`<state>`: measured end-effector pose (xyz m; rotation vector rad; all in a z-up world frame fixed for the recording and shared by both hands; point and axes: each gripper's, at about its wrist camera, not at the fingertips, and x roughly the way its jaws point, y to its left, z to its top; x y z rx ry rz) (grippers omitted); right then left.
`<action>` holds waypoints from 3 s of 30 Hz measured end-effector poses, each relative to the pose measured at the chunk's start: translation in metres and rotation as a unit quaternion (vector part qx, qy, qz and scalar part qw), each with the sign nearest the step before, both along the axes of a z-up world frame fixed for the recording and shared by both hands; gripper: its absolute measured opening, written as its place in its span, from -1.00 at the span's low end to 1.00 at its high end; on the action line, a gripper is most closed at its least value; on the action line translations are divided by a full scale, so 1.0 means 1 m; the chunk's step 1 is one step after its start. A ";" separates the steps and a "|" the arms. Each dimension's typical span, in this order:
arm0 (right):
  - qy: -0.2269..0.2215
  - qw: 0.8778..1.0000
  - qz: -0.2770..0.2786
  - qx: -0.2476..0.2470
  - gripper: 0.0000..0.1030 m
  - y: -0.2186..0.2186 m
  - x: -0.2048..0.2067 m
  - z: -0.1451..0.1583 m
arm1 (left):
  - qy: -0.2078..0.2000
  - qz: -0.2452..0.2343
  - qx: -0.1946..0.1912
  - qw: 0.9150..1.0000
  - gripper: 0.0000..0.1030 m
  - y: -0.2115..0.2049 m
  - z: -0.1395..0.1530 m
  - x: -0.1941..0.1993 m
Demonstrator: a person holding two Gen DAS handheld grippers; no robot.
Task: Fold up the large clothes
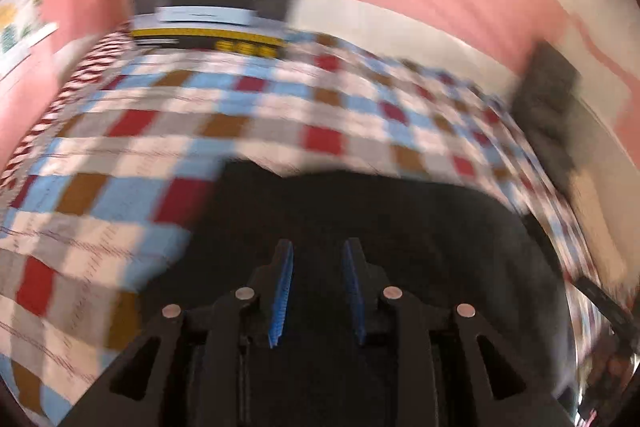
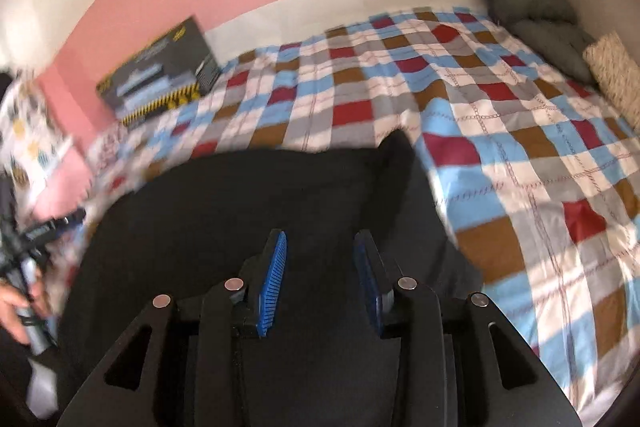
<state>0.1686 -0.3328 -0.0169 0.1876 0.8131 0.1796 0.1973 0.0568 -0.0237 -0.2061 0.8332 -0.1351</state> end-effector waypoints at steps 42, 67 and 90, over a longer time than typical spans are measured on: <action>0.012 0.997 -0.040 -0.063 -0.26 -0.015 0.057 -0.037 | 0.018 0.062 0.090 0.994 -0.47 0.021 -0.044 0.045; 0.032 0.997 -0.056 -0.045 -0.35 -0.040 0.008 -0.030 | 0.006 0.074 0.038 0.997 -0.46 0.064 -0.033 -0.030; 0.045 0.998 -0.012 -0.053 -0.32 -0.017 -0.070 -0.034 | 0.032 0.063 0.085 0.994 -0.45 0.034 -0.046 -0.109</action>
